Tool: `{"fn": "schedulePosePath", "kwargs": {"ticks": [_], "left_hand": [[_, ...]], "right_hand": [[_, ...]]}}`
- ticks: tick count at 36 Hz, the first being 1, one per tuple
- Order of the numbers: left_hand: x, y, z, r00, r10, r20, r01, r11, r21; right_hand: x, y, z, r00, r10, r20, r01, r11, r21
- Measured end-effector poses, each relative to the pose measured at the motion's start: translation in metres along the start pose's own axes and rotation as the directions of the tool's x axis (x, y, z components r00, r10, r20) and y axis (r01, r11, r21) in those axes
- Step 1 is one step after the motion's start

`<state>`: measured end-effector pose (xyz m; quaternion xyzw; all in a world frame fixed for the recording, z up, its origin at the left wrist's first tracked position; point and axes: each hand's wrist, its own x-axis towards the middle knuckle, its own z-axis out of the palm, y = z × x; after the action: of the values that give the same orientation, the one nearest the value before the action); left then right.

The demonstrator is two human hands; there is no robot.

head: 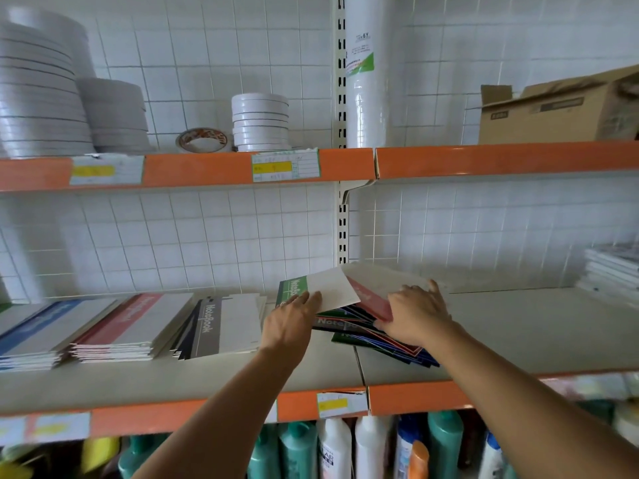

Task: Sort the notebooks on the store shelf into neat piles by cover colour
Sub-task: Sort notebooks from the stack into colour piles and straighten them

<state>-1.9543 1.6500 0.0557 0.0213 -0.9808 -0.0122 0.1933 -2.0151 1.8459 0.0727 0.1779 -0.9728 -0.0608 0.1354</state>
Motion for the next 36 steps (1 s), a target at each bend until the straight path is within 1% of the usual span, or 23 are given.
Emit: {"fn": "schedulePosePath", "kwargs": {"ticks": [2,4,7,9,12,15,17,22,24,27,32,36], "left_hand": [[-0.001,0.000,-0.001,1.000,-0.006,0.002,0.006,1.000,-0.002],[-0.003,-0.001,-0.001,1.000,-0.007,0.005,0.007,1.000,-0.005],[-0.006,-0.002,0.000,1.000,-0.008,0.015,0.008,1.000,-0.005],[-0.007,-0.003,0.000,1.000,-0.009,0.023,0.008,1.000,0.001],[-0.011,-0.007,-0.001,0.999,-0.013,0.032,0.012,1.000,0.011],[-0.018,-0.014,0.001,0.999,-0.032,0.019,0.033,0.999,0.000],[-0.024,-0.020,0.001,0.999,-0.042,0.015,0.042,0.999,-0.005],[-0.040,-0.038,-0.005,0.997,-0.074,0.005,0.074,0.997,0.015],[-0.046,-0.048,-0.007,0.996,-0.084,0.003,0.084,0.996,0.008],[-0.056,-0.066,-0.007,0.995,-0.098,0.020,0.098,0.995,-0.010],[-0.074,-0.100,-0.009,0.993,-0.118,-0.006,0.118,0.993,0.000],[-0.090,-0.137,-0.018,0.991,-0.136,-0.010,0.136,0.991,0.000]], "right_hand": [[-0.005,-0.002,0.001,0.998,0.017,-0.061,-0.016,1.000,0.026],[-0.007,0.001,0.006,0.996,0.037,-0.086,-0.030,0.996,0.085],[-0.013,0.002,0.010,0.999,0.042,-0.019,-0.037,0.974,0.224],[-0.017,0.001,0.010,0.999,0.043,0.001,-0.041,0.961,0.272],[-0.013,0.006,0.015,0.993,0.069,-0.092,-0.035,0.944,0.327],[-0.006,0.016,0.020,0.992,0.056,-0.117,-0.002,0.909,0.417],[-0.003,0.019,0.018,0.988,0.032,-0.148,0.030,0.919,0.393],[-0.001,0.006,0.009,0.963,-0.084,-0.257,0.146,0.962,0.229],[-0.001,-0.008,0.003,0.959,-0.133,-0.249,0.187,0.960,0.209],[-0.005,-0.037,-0.008,0.958,-0.206,-0.198,0.244,0.951,0.189],[-0.005,-0.085,-0.018,0.927,-0.320,-0.196,0.345,0.932,0.111],[0.003,-0.129,-0.020,0.914,-0.361,-0.185,0.382,0.920,0.093]]}}
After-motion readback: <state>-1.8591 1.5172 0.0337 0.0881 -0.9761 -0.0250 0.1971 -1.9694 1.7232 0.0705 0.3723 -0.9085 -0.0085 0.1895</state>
